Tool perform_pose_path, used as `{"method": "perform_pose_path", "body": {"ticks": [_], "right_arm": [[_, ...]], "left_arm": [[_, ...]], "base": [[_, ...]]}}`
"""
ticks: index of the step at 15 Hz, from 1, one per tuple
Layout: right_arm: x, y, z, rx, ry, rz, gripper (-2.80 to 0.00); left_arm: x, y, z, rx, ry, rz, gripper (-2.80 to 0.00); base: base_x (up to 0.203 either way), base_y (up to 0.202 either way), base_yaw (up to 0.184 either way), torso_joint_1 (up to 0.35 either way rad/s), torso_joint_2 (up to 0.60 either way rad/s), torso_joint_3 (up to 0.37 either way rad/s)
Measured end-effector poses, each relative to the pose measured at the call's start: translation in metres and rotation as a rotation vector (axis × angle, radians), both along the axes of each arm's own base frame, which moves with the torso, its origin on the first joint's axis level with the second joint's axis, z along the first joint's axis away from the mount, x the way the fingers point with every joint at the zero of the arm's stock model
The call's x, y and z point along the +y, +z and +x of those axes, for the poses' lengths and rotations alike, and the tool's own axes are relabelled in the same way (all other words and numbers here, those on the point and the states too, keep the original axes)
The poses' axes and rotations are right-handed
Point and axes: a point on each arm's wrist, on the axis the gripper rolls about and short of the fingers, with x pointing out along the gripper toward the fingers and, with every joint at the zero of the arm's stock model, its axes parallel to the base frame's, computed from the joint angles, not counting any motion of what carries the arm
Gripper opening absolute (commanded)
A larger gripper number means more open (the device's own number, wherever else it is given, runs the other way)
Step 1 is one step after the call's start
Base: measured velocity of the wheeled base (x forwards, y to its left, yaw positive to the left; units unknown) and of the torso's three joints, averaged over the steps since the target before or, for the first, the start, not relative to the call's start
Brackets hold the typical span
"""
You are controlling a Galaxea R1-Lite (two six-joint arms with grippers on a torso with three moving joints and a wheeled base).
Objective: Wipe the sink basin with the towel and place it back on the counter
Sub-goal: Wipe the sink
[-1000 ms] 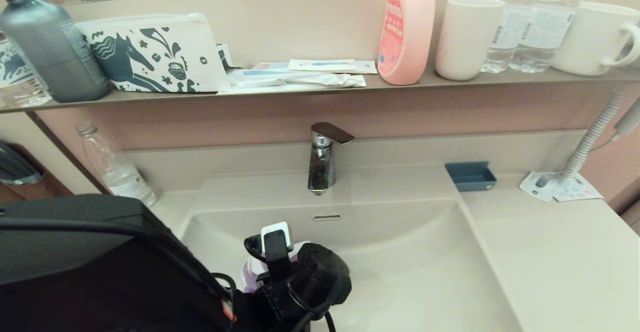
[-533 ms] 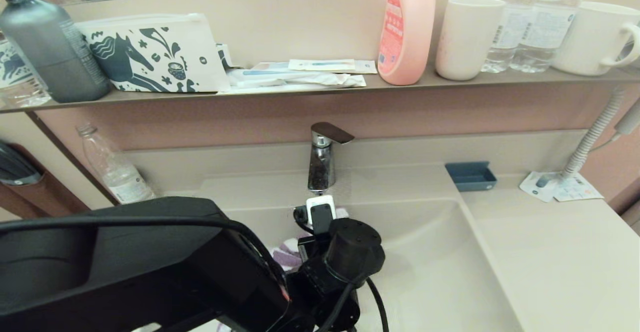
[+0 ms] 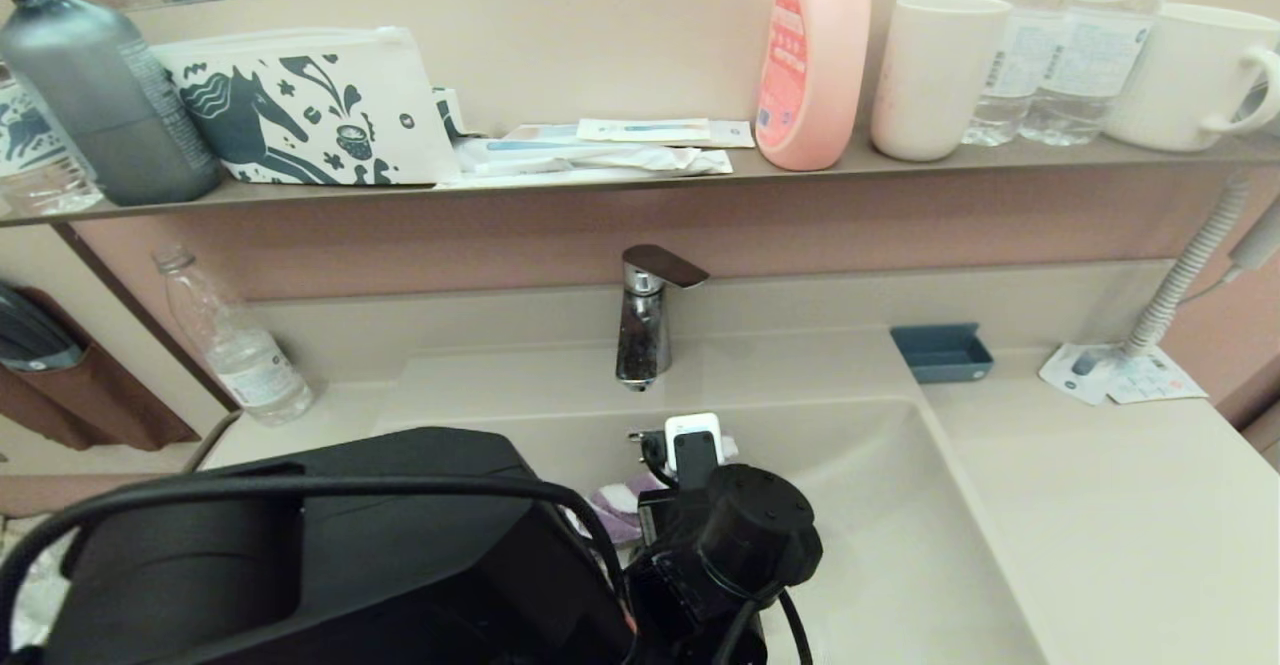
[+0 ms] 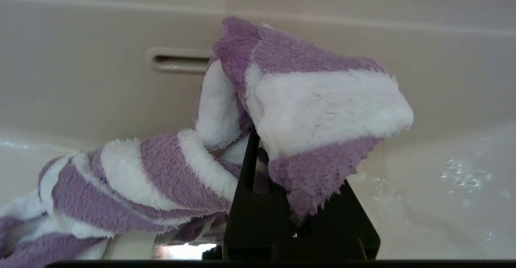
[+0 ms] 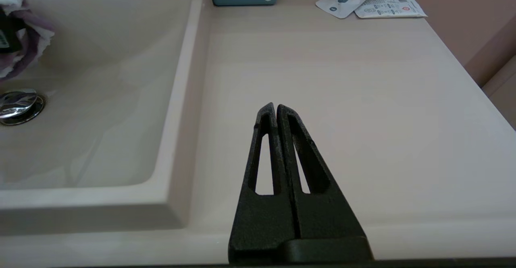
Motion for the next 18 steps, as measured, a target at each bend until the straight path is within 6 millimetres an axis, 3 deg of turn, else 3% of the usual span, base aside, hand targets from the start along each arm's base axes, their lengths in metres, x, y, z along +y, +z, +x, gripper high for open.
{"method": "perform_pose_path", "body": {"ticks": [10, 18], "right_arm": [[0.0, 0.0, 0.0, 0.0, 0.0, 0.0, -2.8], [0.0, 0.0, 0.0, 0.0, 0.0, 0.0, -2.8]], "left_arm": [[-0.036, -0.012, 0.016, -0.031, -0.034, 0.004, -2.8], [-0.021, -0.027, 0.027, -0.003, -0.012, 0.03, -2.8]], "base": [[0.0, 0.0, 0.0, 0.0, 0.0, 0.0], [0.0, 0.0, 0.0, 0.0, 0.0, 0.0]]}}
